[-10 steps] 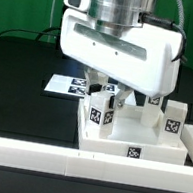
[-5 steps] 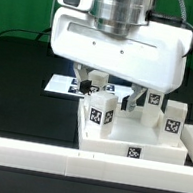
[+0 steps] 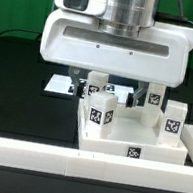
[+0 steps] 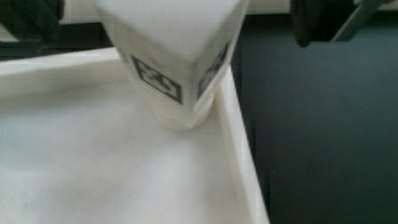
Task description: Assemble square table
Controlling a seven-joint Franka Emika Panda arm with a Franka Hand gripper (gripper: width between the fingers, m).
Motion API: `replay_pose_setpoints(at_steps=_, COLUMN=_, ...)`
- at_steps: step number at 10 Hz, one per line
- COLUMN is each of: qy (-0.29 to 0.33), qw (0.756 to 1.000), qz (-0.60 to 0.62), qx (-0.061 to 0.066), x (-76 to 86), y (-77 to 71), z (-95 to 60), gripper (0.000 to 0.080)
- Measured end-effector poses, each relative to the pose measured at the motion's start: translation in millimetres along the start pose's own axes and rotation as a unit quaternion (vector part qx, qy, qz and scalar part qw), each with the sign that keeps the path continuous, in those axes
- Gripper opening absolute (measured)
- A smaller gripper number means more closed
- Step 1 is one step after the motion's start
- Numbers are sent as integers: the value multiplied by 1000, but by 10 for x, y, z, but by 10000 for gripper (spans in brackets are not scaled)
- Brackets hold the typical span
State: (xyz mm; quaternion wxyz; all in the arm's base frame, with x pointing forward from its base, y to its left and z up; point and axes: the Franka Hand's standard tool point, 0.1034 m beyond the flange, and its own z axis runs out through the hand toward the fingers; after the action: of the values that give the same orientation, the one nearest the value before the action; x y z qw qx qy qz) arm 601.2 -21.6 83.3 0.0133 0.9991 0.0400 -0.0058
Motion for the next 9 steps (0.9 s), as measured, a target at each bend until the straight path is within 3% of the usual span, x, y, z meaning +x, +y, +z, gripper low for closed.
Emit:
replay_pose_setpoints(at_steps=4, qy=-2, qw=987, qz=-160, qx=-5, x=1, y=17, z=2, gripper=649)
replay_pose_setpoints(at_steps=7, qy=-4, qw=977, qz=-212, qx=-9, x=-4, y=43, z=3, gripper=649)
replay_pose_setpoints(at_steps=9, qy=-4, qw=981, qz=-193, qx=-9, x=-4, y=44, z=3, gripper=383)
